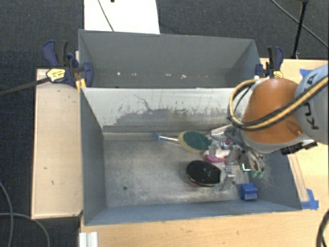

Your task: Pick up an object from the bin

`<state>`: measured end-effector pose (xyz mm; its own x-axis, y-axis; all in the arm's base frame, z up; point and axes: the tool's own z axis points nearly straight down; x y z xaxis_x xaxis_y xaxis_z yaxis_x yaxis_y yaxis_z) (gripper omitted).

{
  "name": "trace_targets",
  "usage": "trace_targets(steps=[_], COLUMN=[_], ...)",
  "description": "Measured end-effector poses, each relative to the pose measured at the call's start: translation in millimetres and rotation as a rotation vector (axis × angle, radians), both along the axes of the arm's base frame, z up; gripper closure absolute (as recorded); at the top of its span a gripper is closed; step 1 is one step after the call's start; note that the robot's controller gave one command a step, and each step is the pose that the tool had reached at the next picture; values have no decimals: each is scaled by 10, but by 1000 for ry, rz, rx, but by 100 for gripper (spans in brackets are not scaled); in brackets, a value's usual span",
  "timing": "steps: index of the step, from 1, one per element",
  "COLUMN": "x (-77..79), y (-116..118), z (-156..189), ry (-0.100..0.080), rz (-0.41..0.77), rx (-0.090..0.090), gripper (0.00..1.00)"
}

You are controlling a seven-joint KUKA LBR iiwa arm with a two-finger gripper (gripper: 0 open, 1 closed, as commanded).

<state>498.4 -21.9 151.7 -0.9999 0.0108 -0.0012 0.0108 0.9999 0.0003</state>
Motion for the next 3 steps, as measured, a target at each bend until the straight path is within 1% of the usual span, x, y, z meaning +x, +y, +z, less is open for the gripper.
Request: trace_targets(steps=[1, 2, 3], x=[-154, -196, 5], y=[36, -146, 438], z=[-848, -501, -449], ry=[1, -4, -2], rz=[-77, -117, -274], rx=[1, 0, 3], gripper=[0, 0, 0])
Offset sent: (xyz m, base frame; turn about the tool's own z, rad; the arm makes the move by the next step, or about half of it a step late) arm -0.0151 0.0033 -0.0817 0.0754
